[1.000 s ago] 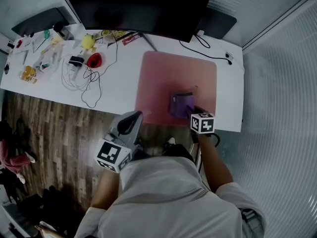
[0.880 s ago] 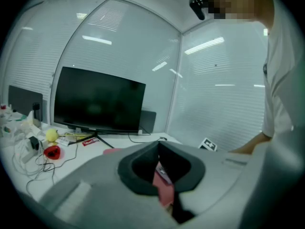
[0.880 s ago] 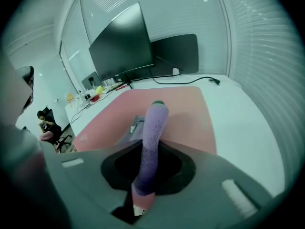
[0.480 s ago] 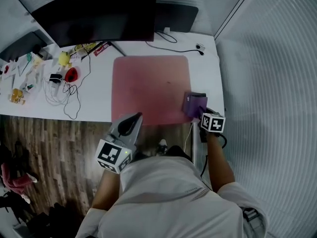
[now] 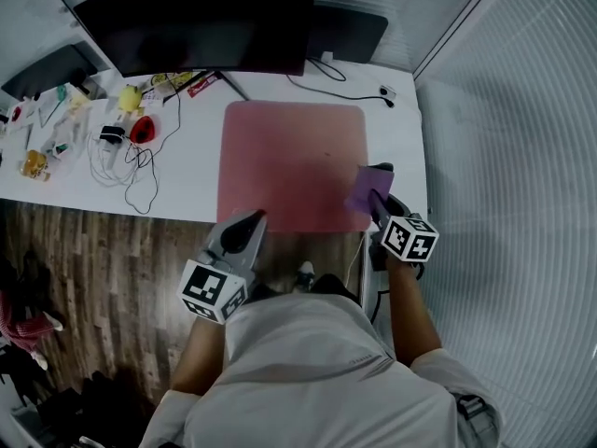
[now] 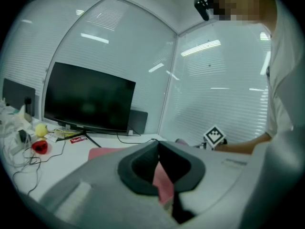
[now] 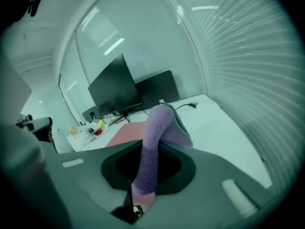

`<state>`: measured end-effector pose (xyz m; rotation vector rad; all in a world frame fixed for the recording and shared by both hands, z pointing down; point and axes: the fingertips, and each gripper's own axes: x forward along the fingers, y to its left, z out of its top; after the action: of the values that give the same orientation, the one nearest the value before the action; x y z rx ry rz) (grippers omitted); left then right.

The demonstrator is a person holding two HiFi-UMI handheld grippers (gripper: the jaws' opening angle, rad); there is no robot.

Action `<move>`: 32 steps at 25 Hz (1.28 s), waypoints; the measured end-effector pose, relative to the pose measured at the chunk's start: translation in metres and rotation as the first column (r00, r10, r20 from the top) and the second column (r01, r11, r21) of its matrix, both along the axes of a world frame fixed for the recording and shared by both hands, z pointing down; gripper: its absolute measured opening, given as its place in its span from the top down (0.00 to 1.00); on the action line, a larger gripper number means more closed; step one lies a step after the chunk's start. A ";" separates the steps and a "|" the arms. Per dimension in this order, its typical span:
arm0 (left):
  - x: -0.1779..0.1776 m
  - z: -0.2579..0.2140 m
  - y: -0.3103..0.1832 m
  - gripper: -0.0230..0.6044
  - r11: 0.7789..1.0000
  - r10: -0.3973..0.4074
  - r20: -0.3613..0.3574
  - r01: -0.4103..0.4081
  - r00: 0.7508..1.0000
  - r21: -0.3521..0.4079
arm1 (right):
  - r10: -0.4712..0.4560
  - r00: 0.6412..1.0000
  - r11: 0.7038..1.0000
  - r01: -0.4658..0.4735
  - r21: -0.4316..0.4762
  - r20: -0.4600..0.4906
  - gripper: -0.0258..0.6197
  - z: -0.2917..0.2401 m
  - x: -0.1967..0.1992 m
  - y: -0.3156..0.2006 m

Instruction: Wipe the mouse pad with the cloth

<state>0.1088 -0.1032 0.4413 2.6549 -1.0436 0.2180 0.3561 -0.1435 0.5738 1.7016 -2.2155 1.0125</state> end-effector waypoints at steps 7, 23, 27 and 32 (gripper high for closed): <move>-0.095 -0.002 0.001 0.96 0.988 -0.150 0.014 0.150 0.989 -0.021 | -0.256 0.954 0.967 0.252 0.044 0.157 0.88 -0.032 -0.166 -0.031; -0.242 0.011 -0.006 0.96 0.969 -0.234 -0.006 0.233 0.972 -0.082 | -0.574 0.807 0.811 0.583 -0.037 0.138 0.88 0.045 -0.441 -0.015; -0.220 0.007 -0.020 0.96 0.983 -0.174 -0.007 0.174 0.985 -0.065 | -0.529 0.845 0.837 0.534 -0.119 0.076 0.88 0.082 -0.406 -0.008; -0.181 0.009 -0.023 0.96 0.992 -0.107 -0.003 0.106 0.994 -0.073 | -0.438 0.898 0.885 0.439 -0.156 0.045 0.88 0.097 -0.338 0.004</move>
<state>-0.0722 -0.1258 0.4503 2.5249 -1.1491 0.2208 0.0185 -0.1392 0.6703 1.0545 -2.2968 1.0415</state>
